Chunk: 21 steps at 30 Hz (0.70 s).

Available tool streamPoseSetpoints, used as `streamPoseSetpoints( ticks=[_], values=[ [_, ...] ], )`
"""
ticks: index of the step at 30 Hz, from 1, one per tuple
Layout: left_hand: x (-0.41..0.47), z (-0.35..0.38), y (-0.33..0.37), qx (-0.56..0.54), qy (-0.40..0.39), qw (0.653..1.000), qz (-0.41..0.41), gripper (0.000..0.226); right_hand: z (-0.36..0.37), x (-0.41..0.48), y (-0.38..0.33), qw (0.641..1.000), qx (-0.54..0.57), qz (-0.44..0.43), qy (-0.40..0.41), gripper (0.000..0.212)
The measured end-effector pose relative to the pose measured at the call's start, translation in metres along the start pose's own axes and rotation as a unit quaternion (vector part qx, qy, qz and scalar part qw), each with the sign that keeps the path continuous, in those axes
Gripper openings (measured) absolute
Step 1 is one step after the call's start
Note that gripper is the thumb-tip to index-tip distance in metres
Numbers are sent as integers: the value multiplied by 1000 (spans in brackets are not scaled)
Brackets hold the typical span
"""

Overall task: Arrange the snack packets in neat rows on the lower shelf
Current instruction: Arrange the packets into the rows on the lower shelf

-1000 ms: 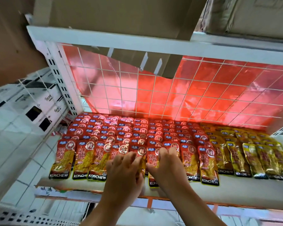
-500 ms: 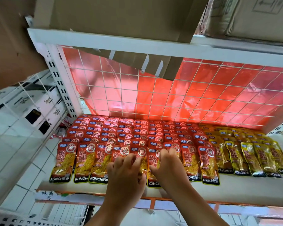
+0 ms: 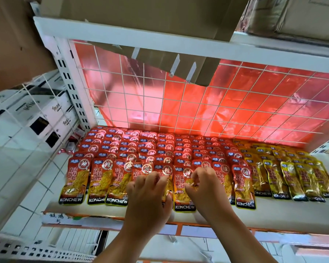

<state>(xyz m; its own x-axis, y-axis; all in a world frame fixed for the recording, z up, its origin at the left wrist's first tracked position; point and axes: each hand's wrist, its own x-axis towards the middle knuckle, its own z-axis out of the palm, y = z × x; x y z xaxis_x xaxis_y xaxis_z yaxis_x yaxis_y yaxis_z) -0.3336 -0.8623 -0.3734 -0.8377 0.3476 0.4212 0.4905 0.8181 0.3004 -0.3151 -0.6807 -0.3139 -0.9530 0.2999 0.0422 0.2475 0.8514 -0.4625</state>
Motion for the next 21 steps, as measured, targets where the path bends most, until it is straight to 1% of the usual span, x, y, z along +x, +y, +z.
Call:
streamPoseSetpoints(
  ticks=[5, 11, 17, 21],
  values=[
    [1, -1, 0, -5, 1, 1000, 2, 46, -4, -4, 8, 1000, 1, -9, 2, 23],
    [2, -3, 2, -10, 7, 1000, 8, 46, -10, -8, 19, 999, 5, -43, -4, 20],
    [4, -7, 8, 7, 0, 1000, 9, 47, -16, -18, 38, 998, 16, -62, -18, 27],
    [6, -11, 32, -8, -4, 1000, 14, 49, -34, -26, 52, 997, 17, -70, -7, 30]
  ],
)
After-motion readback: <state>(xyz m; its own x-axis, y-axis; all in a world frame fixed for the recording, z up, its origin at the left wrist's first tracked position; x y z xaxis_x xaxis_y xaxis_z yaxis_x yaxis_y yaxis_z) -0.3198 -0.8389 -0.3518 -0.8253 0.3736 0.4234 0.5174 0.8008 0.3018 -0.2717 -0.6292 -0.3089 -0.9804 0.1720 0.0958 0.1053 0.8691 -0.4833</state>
